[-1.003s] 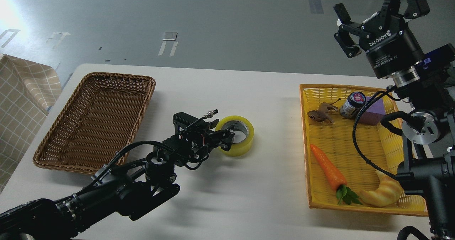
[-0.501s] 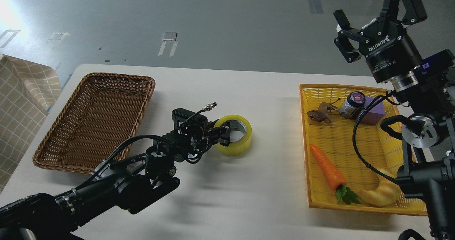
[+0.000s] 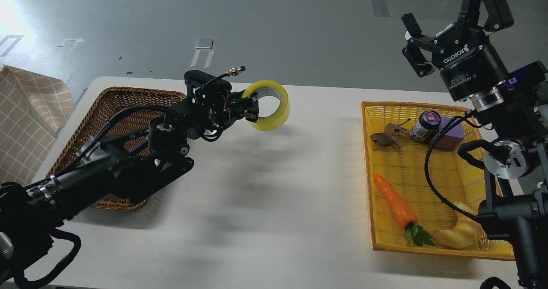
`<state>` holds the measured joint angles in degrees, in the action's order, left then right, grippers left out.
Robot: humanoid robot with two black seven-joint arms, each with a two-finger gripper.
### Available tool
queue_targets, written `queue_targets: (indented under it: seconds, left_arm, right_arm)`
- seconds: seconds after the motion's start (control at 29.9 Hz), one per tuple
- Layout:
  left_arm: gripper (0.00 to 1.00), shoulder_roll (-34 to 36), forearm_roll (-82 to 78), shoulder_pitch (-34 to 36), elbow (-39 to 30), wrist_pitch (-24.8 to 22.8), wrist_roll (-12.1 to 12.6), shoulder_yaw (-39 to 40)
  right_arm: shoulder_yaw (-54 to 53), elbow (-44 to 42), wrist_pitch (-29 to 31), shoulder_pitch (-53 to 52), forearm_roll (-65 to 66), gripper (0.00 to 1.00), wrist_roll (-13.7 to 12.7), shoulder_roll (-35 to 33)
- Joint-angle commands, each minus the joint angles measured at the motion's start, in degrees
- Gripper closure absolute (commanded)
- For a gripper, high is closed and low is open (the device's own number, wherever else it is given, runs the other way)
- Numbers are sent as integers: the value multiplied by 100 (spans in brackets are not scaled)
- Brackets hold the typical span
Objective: Place and transfer tape with both arms
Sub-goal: 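Lift the tape roll and carry it over the wicker basket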
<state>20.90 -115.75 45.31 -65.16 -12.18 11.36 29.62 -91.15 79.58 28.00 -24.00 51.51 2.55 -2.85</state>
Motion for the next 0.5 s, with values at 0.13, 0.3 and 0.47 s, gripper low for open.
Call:
queue_targets:
  seconds: [0.13,0.3,0.47]
  left_arm:
    - [94,1291,334,118,-163,-4,-73,44]
    - [94,2345,421,-83,-654,40,-64,27]
    - [94,3357,878,-549,-1033,206,-116,9]
  right_arm:
    - [1,-4,0,36,-1,0,0,-5]
    - [9,-4,0,36,-1,0,-9,-5]
    - [9,-4,0,62,-1,0,-9,-5]
